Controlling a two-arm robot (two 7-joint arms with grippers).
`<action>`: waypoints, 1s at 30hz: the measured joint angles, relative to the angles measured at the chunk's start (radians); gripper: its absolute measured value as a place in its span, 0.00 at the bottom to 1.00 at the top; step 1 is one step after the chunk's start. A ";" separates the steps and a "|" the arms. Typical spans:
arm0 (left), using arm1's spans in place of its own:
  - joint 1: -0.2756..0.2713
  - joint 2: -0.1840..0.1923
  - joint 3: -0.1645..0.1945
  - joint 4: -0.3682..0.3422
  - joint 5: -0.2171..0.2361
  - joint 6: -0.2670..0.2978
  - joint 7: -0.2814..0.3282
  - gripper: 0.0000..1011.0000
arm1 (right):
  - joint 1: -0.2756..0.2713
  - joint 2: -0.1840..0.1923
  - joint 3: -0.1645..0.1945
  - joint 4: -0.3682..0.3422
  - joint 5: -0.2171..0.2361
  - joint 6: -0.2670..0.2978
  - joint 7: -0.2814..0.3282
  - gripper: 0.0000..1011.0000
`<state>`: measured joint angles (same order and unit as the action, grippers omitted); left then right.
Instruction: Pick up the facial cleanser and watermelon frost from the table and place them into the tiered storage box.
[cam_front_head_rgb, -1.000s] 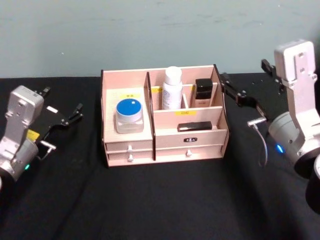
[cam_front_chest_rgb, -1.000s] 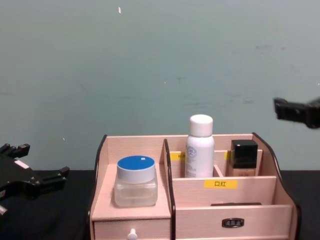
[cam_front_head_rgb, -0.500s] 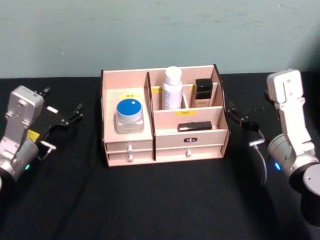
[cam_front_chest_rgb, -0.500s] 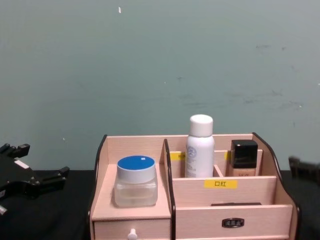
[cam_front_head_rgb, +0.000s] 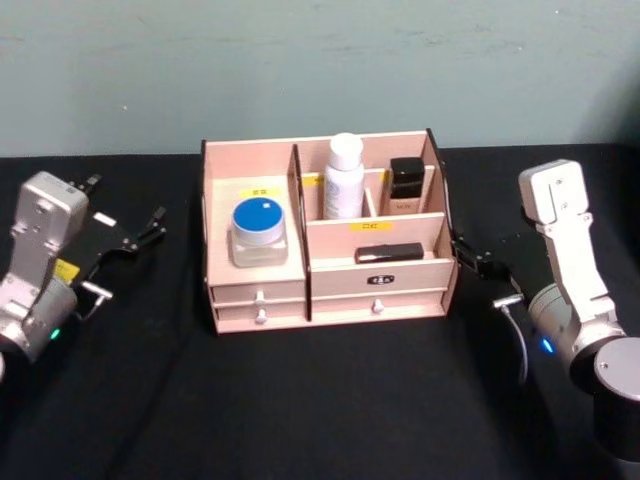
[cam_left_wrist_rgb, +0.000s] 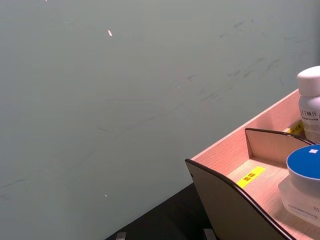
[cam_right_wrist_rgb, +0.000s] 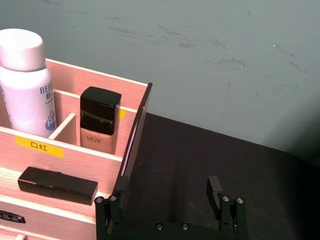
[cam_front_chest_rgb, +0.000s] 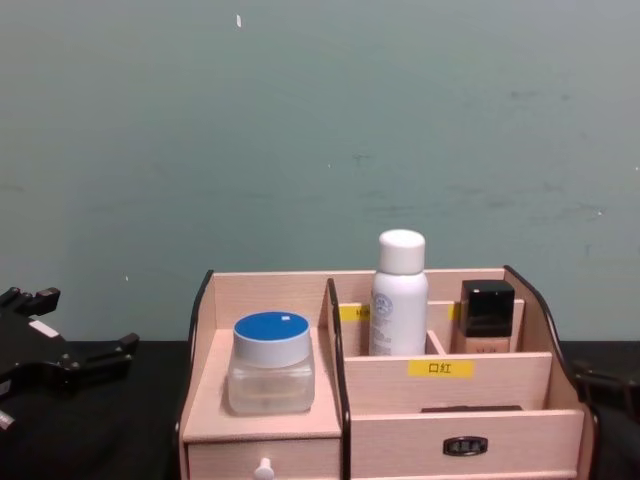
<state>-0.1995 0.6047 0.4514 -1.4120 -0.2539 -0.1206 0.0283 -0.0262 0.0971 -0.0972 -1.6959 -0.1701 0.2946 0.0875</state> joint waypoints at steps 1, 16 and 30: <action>0.000 0.000 0.000 0.000 0.000 0.000 0.000 0.99 | 0.000 0.000 0.000 -0.001 0.000 0.000 0.000 0.99; 0.000 0.000 0.000 0.000 0.000 0.000 0.000 0.99 | -0.002 0.002 -0.001 -0.010 0.002 0.002 0.000 0.99; 0.000 0.000 0.000 0.000 0.000 0.000 0.000 0.99 | 0.014 -0.026 0.023 -0.011 0.000 -0.016 -0.009 0.99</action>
<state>-0.1995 0.6047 0.4513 -1.4120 -0.2539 -0.1205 0.0283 -0.0122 0.0713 -0.0741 -1.7064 -0.1699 0.2785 0.0785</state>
